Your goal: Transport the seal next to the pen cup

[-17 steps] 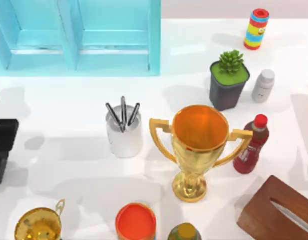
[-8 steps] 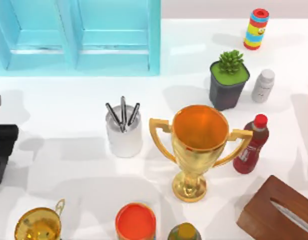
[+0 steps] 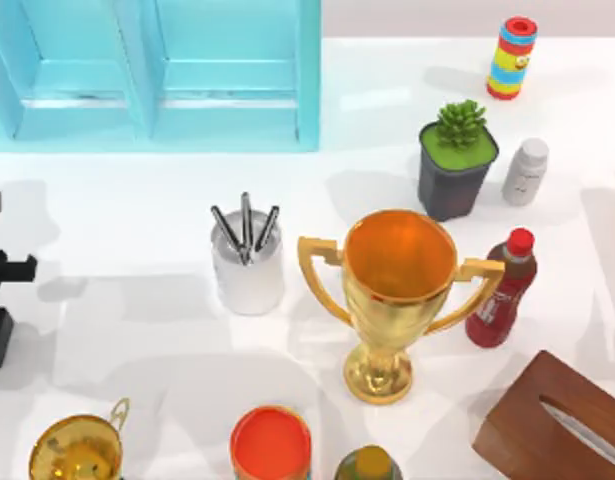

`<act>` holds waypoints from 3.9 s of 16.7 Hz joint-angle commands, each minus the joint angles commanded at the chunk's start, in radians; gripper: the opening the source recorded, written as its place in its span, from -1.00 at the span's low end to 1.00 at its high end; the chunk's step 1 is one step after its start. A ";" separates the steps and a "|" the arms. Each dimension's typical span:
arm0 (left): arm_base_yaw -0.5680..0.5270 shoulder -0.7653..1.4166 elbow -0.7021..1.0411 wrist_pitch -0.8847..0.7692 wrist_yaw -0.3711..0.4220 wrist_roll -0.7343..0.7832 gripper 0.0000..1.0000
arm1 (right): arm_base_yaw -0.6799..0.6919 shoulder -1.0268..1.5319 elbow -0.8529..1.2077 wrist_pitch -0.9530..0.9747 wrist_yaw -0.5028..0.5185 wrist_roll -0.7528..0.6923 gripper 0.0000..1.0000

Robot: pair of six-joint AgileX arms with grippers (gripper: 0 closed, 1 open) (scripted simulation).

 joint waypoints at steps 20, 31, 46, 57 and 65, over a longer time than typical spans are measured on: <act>-0.288 -0.012 0.330 -0.370 0.001 -0.283 -1.00 | 0.000 0.000 0.000 0.000 0.000 0.000 1.00; -0.459 -0.031 0.524 -0.555 0.000 -0.458 -1.00 | 0.000 0.000 0.000 0.000 0.000 0.000 1.00; -0.477 0.261 0.763 -0.503 0.002 -0.476 -1.00 | 0.000 0.000 0.000 0.000 0.000 0.000 1.00; -0.480 0.261 0.725 -0.463 0.002 -0.476 -0.40 | 0.000 0.000 0.000 0.000 0.000 0.000 1.00; -0.480 0.261 0.725 -0.463 0.002 -0.476 0.81 | 0.000 0.000 0.000 0.000 0.000 0.000 1.00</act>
